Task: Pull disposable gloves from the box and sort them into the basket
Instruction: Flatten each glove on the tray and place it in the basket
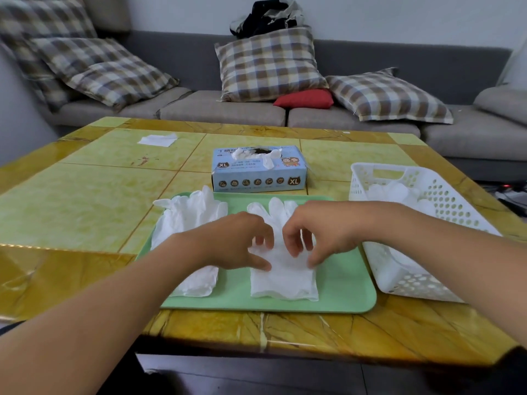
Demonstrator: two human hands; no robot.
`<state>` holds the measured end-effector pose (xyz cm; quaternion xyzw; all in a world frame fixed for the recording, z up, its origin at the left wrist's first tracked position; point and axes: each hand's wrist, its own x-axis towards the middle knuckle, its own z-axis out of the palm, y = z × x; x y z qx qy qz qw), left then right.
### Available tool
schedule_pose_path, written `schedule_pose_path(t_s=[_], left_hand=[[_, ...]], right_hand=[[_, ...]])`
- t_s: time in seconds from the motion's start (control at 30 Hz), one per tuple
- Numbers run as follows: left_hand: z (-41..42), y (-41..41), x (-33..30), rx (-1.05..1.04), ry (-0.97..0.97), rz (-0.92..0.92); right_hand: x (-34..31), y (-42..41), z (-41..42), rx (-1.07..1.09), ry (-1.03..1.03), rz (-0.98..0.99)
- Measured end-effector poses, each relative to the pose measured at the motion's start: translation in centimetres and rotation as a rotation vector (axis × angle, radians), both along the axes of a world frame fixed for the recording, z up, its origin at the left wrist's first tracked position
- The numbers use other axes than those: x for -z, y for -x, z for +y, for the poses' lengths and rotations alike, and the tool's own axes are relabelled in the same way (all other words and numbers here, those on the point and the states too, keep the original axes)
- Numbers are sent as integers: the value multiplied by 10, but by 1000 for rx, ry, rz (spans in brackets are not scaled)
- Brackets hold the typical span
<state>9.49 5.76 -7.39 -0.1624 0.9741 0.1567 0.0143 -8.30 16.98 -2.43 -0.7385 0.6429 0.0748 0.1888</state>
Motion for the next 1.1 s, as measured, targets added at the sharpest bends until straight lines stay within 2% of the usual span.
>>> schedule_pose_path(t_s=[0.1,0.2,0.43,0.5,0.6,0.67,0.73,0.8,0.87,1.0,1.1], left_hand=[[3,-4,-7,70,-97,58],[9,-6,-4,125,-187,-34],[12,-8,-6,90,-221,-144],[11,-13,-11,-4,-376,-94],[6,-20,-21,-78,-707,209],[11,-20,-33,-45,-784,405],[23,-12,-42,-193,-775,643],[32,-4,-49,-332,-846,833],[41,3,-62,-351,-987,891],[59,18,-90,-299,-1055,817],[78,40,-107,-185,-1085,742]], right_hand=[[7,-9,21,-80,-84,78],[25,-6,35,-85,-79,42],[46,-4,36,-107,91,8],[39,-3,32,-11,133,-187],[11,10,27,300,218,-744],[-10,17,24,452,238,-1081],[-23,20,23,524,229,-1311],[-35,18,25,571,216,-1418],[-47,19,33,616,232,-1481],[-63,21,65,620,280,-1682],[-65,24,95,618,373,-1691]])
